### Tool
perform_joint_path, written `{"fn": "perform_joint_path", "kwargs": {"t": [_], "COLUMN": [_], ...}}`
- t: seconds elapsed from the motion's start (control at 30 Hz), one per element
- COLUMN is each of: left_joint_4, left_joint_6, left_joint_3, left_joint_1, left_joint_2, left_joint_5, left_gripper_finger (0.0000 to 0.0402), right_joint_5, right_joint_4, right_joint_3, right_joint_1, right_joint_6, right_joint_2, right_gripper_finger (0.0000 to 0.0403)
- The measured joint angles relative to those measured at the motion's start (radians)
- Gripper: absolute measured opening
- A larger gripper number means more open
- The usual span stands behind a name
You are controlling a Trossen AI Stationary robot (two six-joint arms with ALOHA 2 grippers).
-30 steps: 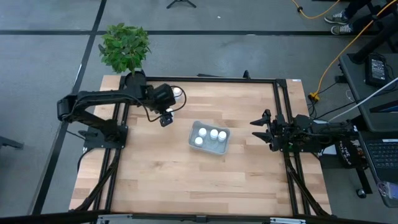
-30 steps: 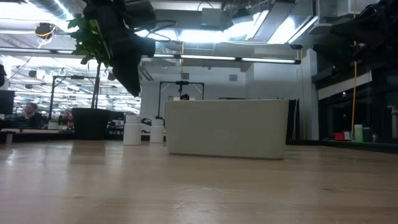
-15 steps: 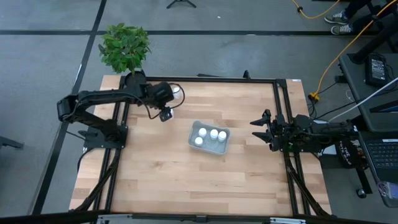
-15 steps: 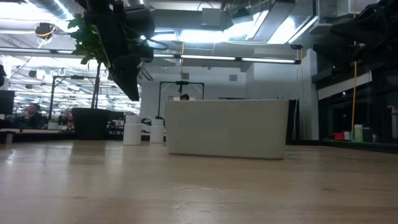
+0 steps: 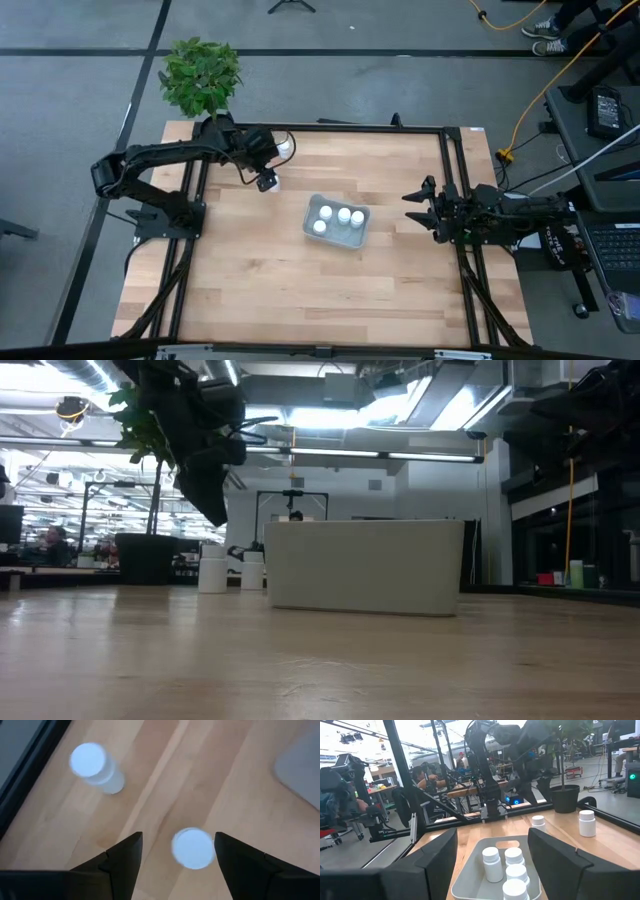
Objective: Pick and place pill bottles into a basket
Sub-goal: Put the bottom white large pill bottle into the bin
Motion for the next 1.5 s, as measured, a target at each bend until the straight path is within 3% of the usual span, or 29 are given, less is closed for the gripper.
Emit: {"fn": "perform_joint_path", "kwargs": {"t": [0.6, 1.13, 1.5], "left_joint_4": [-0.015, -0.043, 0.036], "left_joint_6": [0.008, 0.053, 0.093], "left_joint_3": [-0.021, -0.021, -0.021], "left_joint_1": [0.032, 0.041, 0.043], "left_joint_2": [0.006, 0.019, 0.176], "left_joint_5": [0.102, 0.129, 0.141], "left_gripper_finger": [0.0245, 0.0338, 0.0343], "right_joint_5": [0.000, 0.000, 0.000], "right_joint_4": [0.000, 0.000, 0.000], "right_joint_3": [0.000, 0.000, 0.000], "right_joint_1": [0.000, 0.000, 0.000], "right_joint_6": [0.000, 0.000, 0.000], "right_joint_2": [0.000, 0.000, 0.000], "right_gripper_finger": [0.0245, 0.0245, 0.0245]}}
